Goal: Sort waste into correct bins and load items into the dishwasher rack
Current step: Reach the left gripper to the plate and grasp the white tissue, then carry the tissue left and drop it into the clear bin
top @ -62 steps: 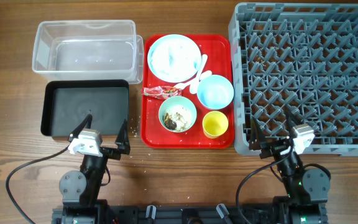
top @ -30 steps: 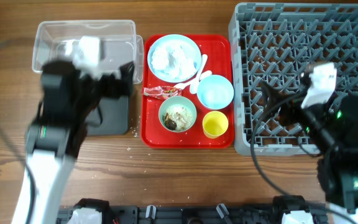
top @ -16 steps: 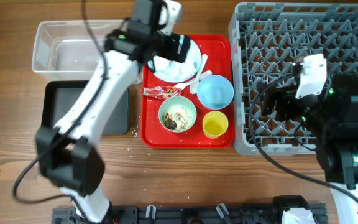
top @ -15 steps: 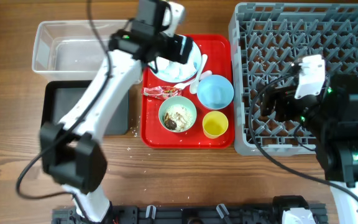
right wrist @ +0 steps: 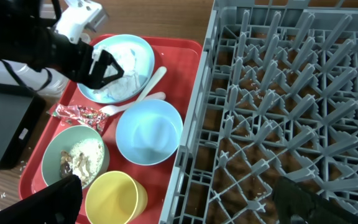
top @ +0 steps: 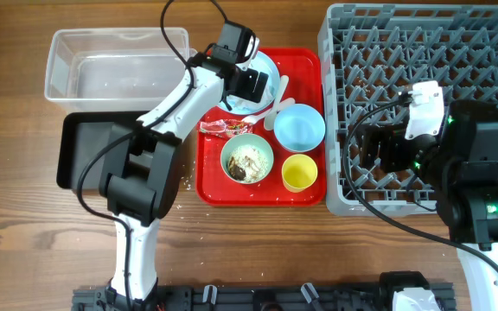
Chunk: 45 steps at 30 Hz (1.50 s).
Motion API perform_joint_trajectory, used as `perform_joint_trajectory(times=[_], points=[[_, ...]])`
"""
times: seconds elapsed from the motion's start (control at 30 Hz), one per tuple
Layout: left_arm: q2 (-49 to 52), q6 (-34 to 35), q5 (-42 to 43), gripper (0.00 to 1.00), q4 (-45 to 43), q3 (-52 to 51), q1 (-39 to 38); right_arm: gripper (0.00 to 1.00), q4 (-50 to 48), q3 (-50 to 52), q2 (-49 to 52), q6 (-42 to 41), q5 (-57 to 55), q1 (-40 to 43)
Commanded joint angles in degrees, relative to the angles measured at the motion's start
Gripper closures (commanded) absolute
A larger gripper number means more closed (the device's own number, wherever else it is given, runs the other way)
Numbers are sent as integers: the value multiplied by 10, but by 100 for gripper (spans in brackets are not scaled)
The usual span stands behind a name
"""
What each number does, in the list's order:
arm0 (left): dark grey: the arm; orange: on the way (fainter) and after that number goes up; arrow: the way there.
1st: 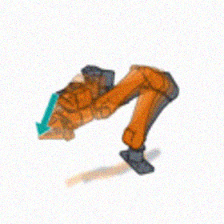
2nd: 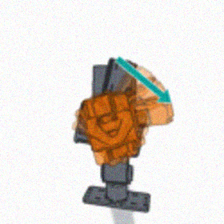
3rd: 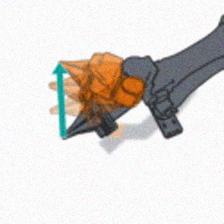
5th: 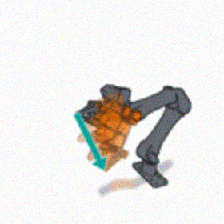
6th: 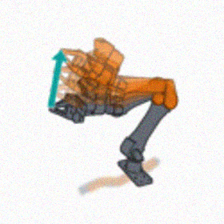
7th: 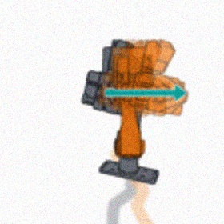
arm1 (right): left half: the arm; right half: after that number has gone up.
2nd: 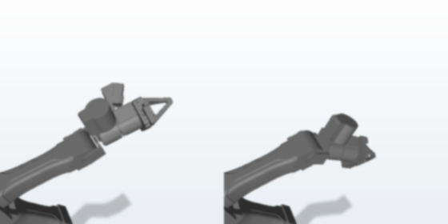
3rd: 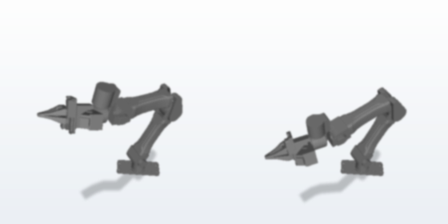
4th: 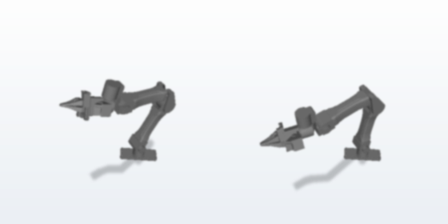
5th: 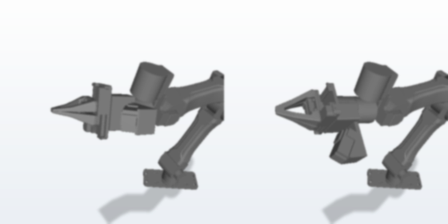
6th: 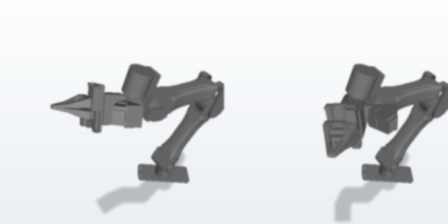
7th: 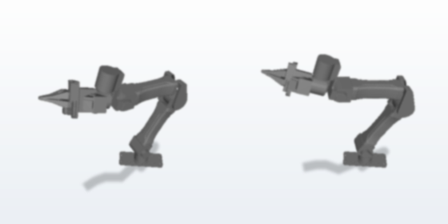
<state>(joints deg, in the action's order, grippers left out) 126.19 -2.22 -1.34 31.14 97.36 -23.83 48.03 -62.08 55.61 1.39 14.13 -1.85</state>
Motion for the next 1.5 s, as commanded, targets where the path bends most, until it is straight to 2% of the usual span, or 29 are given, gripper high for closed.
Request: perform_joint_trajectory(times=[0.0, 0.27, 0.37, 0.4, 0.43, 0.47, 0.5, 0.63, 0.8, 1.0, 1.13, 1.23, 1.3, 1.33, 1.4, 1.47], points=[[28, 15, -11, 1, -16, 12, 3, 0, 1, -11, 1, 0, 8, -2], [62, 14, 24, 18, -33, 12, 3, 0, 0, -11, 1, 1, 8, -2], [68, 14, 24, 32, -31, 12, 1, 0, 0, -11, 1, 1, 8, -2], [68, 14, 23, 45, -30, 12, 0, 0, 0, -11, 1, 1, 8, -2], [68, 14, 23, 63, -29, 12, 0, 1, 1, -11, 1, 1, 7, -2], [68, 14, 23, 86, -29, 12, 0, 0, 1, -11, 1, 1, 7, -2], [64, 14, 24, 96, -29, 12, 0, 0, 1, -11, 1, 1, 7, -2], [25, 43, 23, 96, -27, 16, 1, 1, 0, -11, 1, 1, 8, -2], [-82, 103, 24, 96, 25, 60, 23, 1, 0, -11, 1, 0, 8, -2], [-199, 104, 23, 96, 89, 68, 106, 1, 0, -11, 1, 0, 8, -2], [-190, 99, 21, 96, 122, 62, 178, 1, 0, -11, 1, 0, 8, -2], [-143, 92, 22, 95, 122, 53, 226, 0, 0, -11, 1, 0, 8, -2], [-117, 84, 24, 92, 122, 53, 239, 1, 0, -11, 1, 0, 8, -2], [-100, 85, 24, 87, 123, 53, 244, 1, 0, -11, 1, 0, 8, -2], [-69, 85, 24, 48, 122, 53, 247, 0, 1, -11, 1, 0, 8, -2], [-57, 85, 23, 26, 118, 53, 247, 1, 1, -11, 1, -1, 8, -2]])
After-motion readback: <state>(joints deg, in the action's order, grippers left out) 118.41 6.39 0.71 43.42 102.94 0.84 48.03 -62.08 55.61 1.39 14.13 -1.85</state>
